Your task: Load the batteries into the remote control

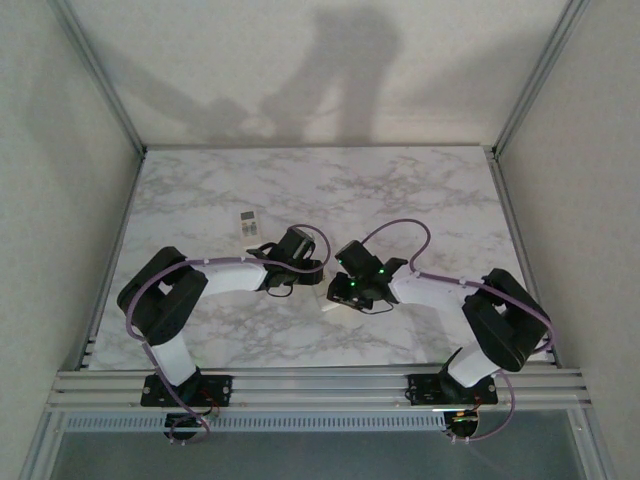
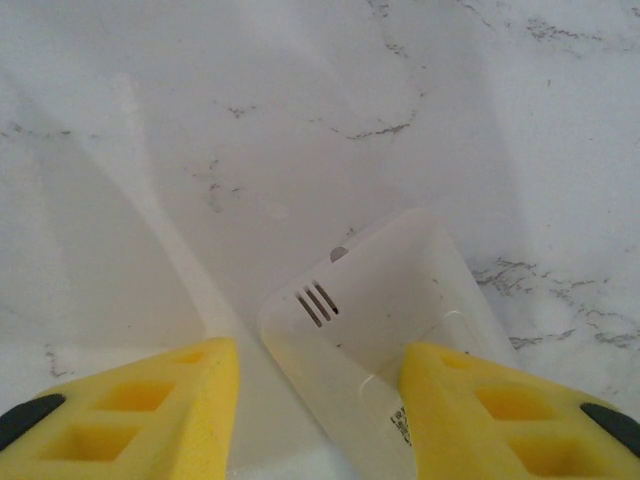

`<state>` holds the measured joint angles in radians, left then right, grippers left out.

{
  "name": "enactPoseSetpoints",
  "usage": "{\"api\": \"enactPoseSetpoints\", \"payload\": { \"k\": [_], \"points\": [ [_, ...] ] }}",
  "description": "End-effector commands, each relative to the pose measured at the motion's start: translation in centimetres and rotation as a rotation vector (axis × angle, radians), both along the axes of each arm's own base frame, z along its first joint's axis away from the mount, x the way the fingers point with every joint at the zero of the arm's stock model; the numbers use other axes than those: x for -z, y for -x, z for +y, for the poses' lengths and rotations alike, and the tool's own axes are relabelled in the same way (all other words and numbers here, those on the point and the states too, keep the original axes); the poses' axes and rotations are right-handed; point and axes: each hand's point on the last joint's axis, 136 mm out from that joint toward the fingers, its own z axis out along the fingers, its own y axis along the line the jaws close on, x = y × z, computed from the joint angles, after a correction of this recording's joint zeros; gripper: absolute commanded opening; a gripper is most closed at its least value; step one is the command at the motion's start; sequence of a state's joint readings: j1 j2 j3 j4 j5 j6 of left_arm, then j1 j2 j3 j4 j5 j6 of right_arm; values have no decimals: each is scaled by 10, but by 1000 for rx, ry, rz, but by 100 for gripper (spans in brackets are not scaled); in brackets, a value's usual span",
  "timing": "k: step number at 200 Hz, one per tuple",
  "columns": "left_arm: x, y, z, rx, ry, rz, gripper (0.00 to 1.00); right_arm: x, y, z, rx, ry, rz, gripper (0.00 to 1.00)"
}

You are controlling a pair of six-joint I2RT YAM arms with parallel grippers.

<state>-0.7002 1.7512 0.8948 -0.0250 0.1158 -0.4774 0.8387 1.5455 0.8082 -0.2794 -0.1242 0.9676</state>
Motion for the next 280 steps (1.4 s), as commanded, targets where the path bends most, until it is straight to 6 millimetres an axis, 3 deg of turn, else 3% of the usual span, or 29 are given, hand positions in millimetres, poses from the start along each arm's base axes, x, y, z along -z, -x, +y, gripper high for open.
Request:
{"api": "enactPoseSetpoints", "payload": {
  "k": [1, 58, 82, 119, 168, 189, 210, 238, 262, 280],
  "points": [
    [33, 14, 20, -10, -100, 86, 47, 3, -5, -4, -27, 73, -32, 31],
    [33, 13, 18, -1, -99, 85, 46, 13, -12, -19, -86, 205, -78, 27],
    [33, 13, 18, 3, -101, 85, 46, 26, -10, -27, -129, 257, -81, 25],
    [33, 13, 19, 2, -100, 84, 45, 51, -3, -45, -106, 315, -68, 24],
    [32, 13, 19, 2, -106, 79, 45, 56, -11, -66, -46, 423, -101, 22],
    [32, 13, 19, 2, -102, 81, 45, 45, -14, -53, -76, 352, -137, 26],
    [32, 13, 19, -1, -100, 81, 46, 17, -17, -34, -121, 258, -180, 32],
    [26, 11, 16, -6, -80, 75, 49, -14, -21, -33, -122, 234, -247, 35],
    [16, 10, 12, -17, -44, 62, 56, -22, -16, -36, -76, 206, -217, 36],
    [3, 7, 12, -33, -24, 40, 63, -23, -5, -27, 53, 82, -127, 37]
  ]
}}
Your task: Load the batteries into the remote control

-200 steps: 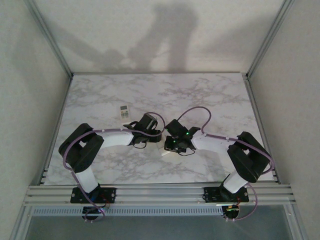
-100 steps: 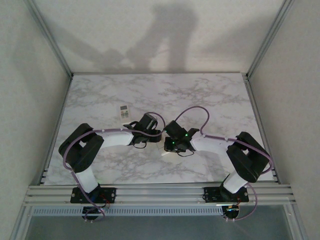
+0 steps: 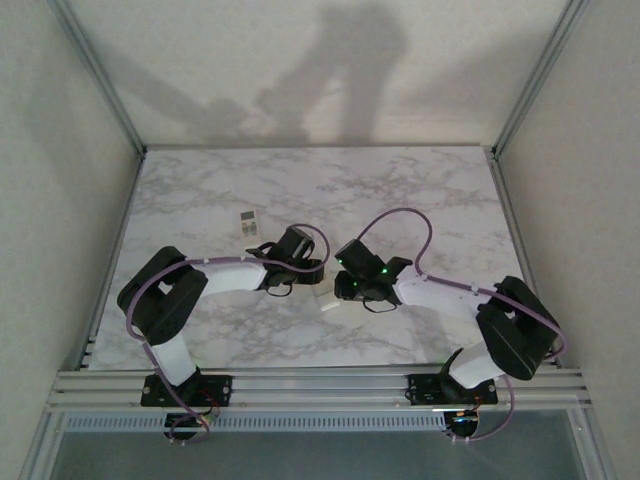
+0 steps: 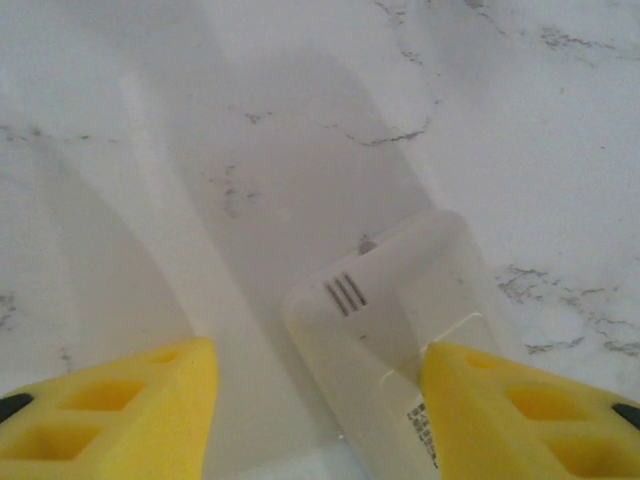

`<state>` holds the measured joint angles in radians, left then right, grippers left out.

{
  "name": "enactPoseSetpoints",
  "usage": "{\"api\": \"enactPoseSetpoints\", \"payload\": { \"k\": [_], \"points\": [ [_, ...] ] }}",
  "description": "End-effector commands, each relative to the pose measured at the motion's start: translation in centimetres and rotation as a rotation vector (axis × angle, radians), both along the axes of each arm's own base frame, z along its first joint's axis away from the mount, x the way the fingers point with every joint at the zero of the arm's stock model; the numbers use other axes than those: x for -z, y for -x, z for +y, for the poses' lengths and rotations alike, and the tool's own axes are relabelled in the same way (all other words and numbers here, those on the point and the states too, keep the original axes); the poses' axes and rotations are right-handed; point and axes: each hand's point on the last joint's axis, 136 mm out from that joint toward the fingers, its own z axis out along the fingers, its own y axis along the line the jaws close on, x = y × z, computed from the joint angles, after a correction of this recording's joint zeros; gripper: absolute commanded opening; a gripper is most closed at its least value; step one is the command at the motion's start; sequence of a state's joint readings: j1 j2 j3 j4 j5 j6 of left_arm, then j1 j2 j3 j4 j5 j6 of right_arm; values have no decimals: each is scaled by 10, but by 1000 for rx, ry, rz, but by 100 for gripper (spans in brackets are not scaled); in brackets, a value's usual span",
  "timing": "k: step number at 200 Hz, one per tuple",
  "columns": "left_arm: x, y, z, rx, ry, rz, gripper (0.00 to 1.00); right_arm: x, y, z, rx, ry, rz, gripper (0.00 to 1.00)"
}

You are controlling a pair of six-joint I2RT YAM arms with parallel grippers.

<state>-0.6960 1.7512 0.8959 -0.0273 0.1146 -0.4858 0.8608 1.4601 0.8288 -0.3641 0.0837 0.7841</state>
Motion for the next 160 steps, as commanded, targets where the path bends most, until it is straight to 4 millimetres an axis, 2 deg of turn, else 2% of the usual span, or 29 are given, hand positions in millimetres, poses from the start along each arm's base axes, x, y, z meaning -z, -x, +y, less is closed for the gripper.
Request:
{"api": "enactPoseSetpoints", "payload": {
  "k": [1, 29, 46, 56, 65, 78, 94, 108, 135, 160],
  "points": [
    [1, 8, 10, -22, -24, 34, 63, 0, 13, -4, 149, -93, 92, 37],
    [-25, 2, 14, -63, 19, 3, 65, -7, 27, 11, 321, -241, 151, 48],
    [-45, -2, 21, -103, 66, -19, 65, -20, 31, 30, 331, -303, 134, 53],
    [-58, -4, 28, -127, 84, -39, 67, -23, 32, 38, 331, -298, 130, 60],
    [-69, -5, 34, -142, 99, -62, 70, -22, 33, 39, 317, -245, 117, 67],
    [-87, -2, 43, -157, 123, -97, 71, -25, 29, 37, 234, -119, 36, 69],
    [-106, 2, 58, -178, 146, -135, 73, -32, 24, 20, 112, 130, -91, 75],
    [-120, 5, 73, -203, 161, -167, 77, -26, 24, 10, -15, 311, -111, 81],
    [-136, 11, 103, -261, 160, -200, 82, -13, 30, 21, -233, 452, -54, 83],
    [-143, 18, 126, -310, 175, -212, 86, -9, 29, 34, -302, 487, -35, 86]
  ]
}}
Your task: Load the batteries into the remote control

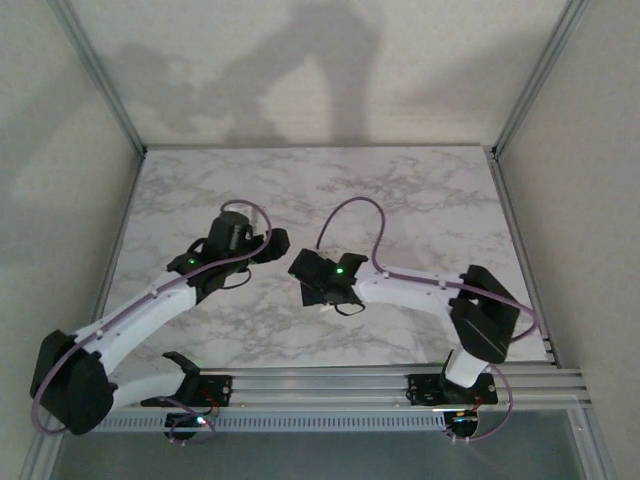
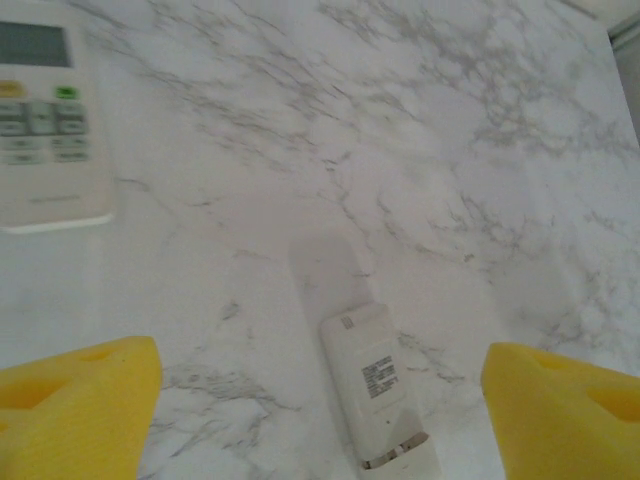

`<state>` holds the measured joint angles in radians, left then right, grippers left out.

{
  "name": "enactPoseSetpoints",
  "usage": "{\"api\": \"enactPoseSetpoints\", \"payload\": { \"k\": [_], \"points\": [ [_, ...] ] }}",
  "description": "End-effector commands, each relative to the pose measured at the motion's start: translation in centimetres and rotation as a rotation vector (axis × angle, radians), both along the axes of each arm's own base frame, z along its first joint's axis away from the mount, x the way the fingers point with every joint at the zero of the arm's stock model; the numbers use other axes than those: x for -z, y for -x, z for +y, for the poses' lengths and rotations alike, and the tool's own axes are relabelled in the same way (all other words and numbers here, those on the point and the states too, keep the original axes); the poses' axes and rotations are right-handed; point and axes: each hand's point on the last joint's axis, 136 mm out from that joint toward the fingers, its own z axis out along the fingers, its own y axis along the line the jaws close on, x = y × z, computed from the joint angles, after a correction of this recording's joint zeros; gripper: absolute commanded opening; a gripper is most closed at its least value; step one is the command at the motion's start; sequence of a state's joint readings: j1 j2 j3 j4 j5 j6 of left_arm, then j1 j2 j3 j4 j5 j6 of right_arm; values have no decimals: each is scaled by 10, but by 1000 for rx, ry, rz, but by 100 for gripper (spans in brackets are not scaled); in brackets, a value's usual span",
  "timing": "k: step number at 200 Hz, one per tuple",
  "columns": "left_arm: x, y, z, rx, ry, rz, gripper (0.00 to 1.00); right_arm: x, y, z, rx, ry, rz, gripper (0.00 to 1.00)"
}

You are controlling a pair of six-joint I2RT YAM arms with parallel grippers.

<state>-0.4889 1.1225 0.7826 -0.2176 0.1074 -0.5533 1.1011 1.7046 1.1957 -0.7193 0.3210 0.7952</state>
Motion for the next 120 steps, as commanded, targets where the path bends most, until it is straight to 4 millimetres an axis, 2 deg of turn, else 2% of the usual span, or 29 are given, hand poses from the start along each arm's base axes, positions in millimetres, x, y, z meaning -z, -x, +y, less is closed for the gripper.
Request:
{"api": "enactPoseSetpoints", "payload": {
  "k": [1, 18, 38, 82, 120],
  "points": [
    [11, 14, 26, -52, -29, 46, 86, 6, 8, -12, -152, 183, 29, 86],
    [11, 19, 34, -64, -22, 44, 88, 9, 6, -2, -176, 172, 36, 87],
    [17, 23, 39, -71, -29, 59, 90, 18, 4, -1, -176, 205, 48, 87],
    [21, 24, 41, -72, -22, 66, 93, 33, -1, 1, -148, 238, 46, 76],
    [28, 23, 41, -67, -33, 81, 95, 45, -1, -2, -122, 278, 64, 72]
  ]
}}
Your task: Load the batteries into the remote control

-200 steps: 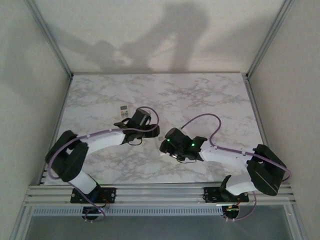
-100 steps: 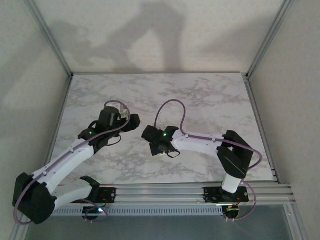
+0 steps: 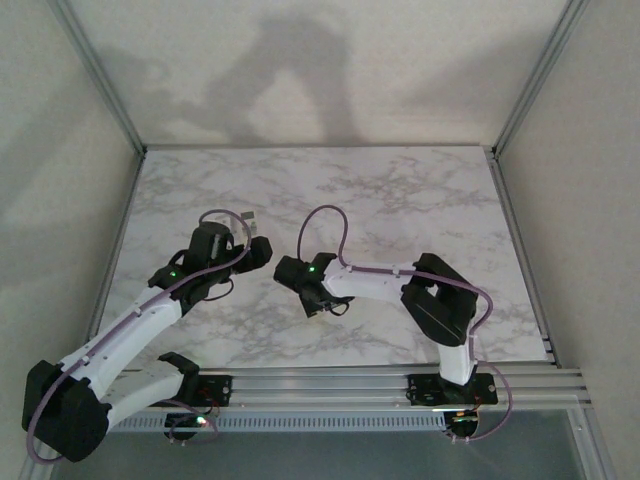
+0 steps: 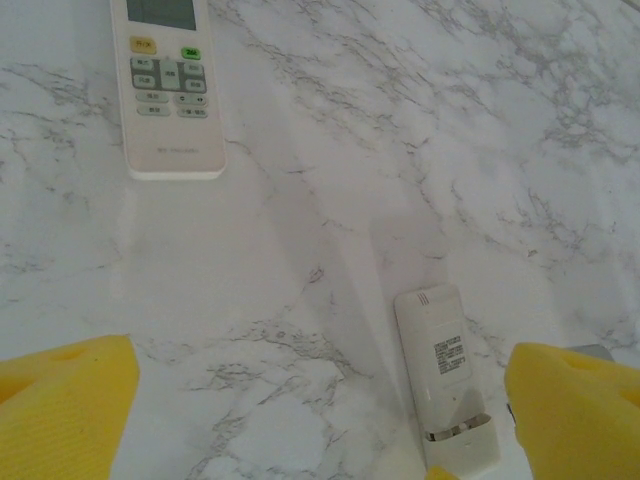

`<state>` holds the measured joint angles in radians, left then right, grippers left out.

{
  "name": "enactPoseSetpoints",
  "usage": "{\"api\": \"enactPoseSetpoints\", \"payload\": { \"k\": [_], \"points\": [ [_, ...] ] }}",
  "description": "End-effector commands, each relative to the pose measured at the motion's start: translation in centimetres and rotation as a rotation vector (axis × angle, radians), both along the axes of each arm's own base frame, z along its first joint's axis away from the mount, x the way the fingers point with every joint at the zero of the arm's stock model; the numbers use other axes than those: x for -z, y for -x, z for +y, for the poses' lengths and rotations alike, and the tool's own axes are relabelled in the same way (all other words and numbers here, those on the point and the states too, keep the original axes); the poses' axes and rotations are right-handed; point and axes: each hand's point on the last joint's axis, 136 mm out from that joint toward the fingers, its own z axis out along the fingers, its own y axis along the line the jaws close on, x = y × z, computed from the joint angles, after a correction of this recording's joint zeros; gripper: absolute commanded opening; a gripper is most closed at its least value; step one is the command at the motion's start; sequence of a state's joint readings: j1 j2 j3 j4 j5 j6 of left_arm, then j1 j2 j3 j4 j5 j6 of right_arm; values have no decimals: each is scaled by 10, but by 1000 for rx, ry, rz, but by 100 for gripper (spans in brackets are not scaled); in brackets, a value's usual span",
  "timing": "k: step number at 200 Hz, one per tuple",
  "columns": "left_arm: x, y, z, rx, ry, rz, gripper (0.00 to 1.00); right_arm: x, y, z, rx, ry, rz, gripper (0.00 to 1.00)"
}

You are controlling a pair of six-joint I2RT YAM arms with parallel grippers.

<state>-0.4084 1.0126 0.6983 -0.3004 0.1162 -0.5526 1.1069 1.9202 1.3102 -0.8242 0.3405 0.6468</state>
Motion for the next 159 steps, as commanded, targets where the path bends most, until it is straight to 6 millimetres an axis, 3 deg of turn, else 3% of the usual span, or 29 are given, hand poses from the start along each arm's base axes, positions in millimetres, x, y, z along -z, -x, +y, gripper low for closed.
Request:
{"api": "enactPoseSetpoints", "payload": {
  "k": [1, 100, 124, 159],
  "points": [
    [9, 4, 3, 7, -11, 29, 95, 1, -1, 0, 18, 35, -17, 72],
    [19, 7, 5, 4, -18, 46, 98, 23, 4, 1, 49, 32, 14, 60],
    [19, 6, 4, 7, -16, 47, 98, 19, 5, 0, 45, 23, 10, 51],
    [21, 6, 3, 10, -12, 49, 99, 1, 6, 5, 24, -37, 2, 50]
  ]
}}
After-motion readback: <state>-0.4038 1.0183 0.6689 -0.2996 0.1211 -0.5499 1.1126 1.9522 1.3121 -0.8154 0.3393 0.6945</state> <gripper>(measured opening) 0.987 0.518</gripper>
